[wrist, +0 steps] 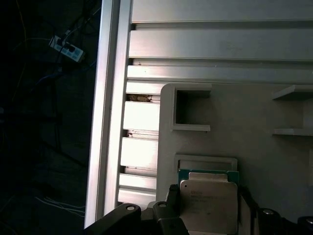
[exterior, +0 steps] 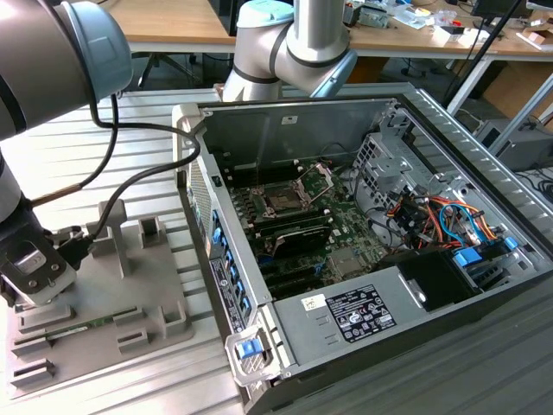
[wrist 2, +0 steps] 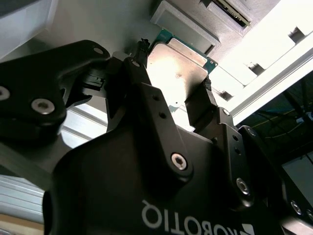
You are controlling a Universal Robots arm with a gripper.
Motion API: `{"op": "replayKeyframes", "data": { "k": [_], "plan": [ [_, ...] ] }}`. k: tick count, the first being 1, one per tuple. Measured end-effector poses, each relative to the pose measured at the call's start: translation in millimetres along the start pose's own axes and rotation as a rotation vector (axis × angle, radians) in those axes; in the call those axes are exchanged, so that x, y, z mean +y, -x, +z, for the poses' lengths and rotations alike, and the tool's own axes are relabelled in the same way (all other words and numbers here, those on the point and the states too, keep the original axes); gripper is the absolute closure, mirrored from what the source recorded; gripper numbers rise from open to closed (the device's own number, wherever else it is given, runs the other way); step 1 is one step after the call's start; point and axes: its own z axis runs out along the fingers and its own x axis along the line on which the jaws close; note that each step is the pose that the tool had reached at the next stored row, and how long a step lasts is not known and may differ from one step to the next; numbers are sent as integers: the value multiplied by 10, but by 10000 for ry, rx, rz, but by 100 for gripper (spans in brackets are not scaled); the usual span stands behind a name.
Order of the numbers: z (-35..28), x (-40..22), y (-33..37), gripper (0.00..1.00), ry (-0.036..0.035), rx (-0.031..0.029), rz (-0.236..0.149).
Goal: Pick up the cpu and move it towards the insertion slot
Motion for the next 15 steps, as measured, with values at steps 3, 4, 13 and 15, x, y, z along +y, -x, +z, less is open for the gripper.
{"op": "replayKeyframes", "data": {
  "k": [3, 4, 13, 15],
  "plan": [
    [-6, 0, 0, 45, 2, 0, 0],
    [-7, 0, 0, 45, 2, -1, 0],
    [-38, 2, 0, 45, 5, -1, 0],
    [-46, 2, 0, 45, 4, 0, 0]
  ]
}}
